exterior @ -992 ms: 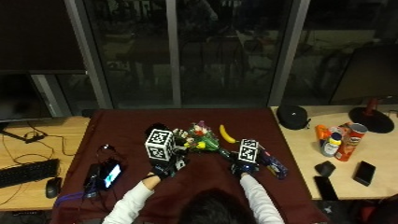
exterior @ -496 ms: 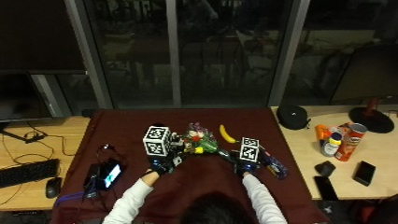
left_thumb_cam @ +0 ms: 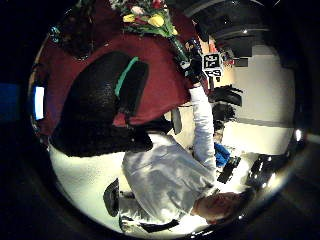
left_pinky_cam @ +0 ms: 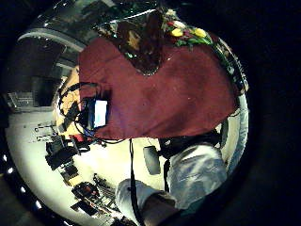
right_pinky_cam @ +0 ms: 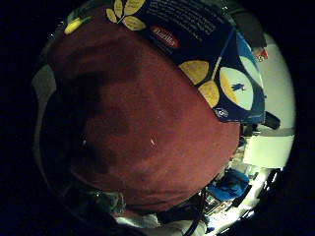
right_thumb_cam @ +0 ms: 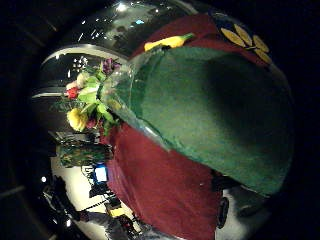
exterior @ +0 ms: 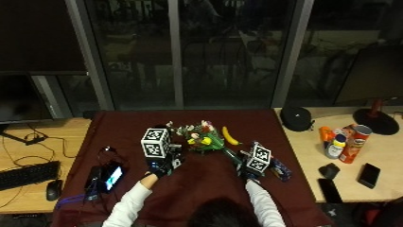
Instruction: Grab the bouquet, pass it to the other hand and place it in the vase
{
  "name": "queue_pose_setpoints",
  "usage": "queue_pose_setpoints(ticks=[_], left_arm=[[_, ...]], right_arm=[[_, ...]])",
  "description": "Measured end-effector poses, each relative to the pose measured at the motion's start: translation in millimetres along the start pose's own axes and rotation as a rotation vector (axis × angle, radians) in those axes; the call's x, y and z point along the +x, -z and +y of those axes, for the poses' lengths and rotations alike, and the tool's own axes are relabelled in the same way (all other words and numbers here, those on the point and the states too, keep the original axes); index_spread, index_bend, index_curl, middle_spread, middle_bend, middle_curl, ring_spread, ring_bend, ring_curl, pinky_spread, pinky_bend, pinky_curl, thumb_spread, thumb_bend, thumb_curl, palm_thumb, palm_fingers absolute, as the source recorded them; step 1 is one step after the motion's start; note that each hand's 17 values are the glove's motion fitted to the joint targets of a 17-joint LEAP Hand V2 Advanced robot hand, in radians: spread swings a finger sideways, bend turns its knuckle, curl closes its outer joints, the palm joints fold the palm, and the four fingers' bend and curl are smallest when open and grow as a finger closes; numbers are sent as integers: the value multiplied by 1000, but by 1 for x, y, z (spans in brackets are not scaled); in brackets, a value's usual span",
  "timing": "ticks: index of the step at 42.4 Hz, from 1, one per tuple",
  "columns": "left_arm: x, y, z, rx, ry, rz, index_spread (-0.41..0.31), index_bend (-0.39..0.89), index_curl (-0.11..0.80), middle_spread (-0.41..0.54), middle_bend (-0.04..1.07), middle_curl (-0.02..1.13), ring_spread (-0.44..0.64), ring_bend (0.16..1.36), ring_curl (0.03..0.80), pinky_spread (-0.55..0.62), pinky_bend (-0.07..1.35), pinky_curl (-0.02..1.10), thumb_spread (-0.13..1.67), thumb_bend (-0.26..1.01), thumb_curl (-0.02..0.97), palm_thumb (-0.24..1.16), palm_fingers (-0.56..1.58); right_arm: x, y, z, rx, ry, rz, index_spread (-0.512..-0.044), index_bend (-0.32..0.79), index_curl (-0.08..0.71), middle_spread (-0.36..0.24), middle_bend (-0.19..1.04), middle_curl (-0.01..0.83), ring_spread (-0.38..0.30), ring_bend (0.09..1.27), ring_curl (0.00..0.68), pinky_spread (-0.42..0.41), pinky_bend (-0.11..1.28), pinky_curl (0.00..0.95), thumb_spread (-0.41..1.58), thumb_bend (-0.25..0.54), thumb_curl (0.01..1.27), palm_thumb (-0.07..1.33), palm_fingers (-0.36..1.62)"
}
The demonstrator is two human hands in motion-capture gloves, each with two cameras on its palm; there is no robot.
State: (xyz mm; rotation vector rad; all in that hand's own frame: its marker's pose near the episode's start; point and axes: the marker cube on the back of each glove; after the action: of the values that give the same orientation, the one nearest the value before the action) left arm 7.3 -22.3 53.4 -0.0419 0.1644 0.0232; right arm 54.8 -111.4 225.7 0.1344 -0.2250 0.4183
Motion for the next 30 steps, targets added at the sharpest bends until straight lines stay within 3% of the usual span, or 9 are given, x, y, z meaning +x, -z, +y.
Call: queue_pose_setpoints(ticks=[4, 9, 12, 18, 30], left_arm=[[0, 2, -2, 12, -13, 19, -17, 148, 269, 212, 187, 338, 273, 623, 304, 294, 402, 350, 1210, -12, 289, 254, 213], [5, 3, -9, 35, -41, 58, -19, 148, 276, 208, 184, 338, 269, 621, 303, 294, 390, 347, 1213, -10, 291, 268, 226], [8, 6, -15, 35, -70, 102, -20, 145, 277, 202, 185, 339, 265, 615, 301, 290, 390, 346, 1205, -12, 293, 276, 235], [14, 21, -37, 47, -146, 335, -16, 144, 280, 197, 183, 341, 264, 603, 298, 281, 390, 347, 1172, -23, 299, 279, 233], [59, 60, -63, 169, -260, 792, 54, 103, 258, 249, 184, 335, 306, 624, 305, 319, 420, 356, 1068, -23, 317, 293, 127]], right_arm=[[-3, 9, -6, 104, 5, -124, -220, 462, 487, -187, 673, 590, -206, 828, 508, -282, 602, 425, 983, -18, 351, 876, 1532], [-14, 22, 3, -17, -74, -375, -211, 502, 520, -176, 701, 595, -204, 863, 521, -272, 642, 448, 916, 1, 399, 950, 1497], [-28, 34, -1, 15, -27, -553, -208, 509, 533, -174, 720, 598, -201, 881, 526, -268, 658, 459, 874, -3, 425, 975, 1479], [-42, 42, -24, 140, 22, -802, -204, 506, 549, -162, 745, 600, -194, 914, 536, -259, 690, 477, 784, -14, 479, 1009, 1451], [-111, 90, 6, 81, 138, -1227, -207, 495, 571, -155, 772, 600, -191, 944, 542, -249, 723, 502, 581, -19, 581, 1051, 1412]])
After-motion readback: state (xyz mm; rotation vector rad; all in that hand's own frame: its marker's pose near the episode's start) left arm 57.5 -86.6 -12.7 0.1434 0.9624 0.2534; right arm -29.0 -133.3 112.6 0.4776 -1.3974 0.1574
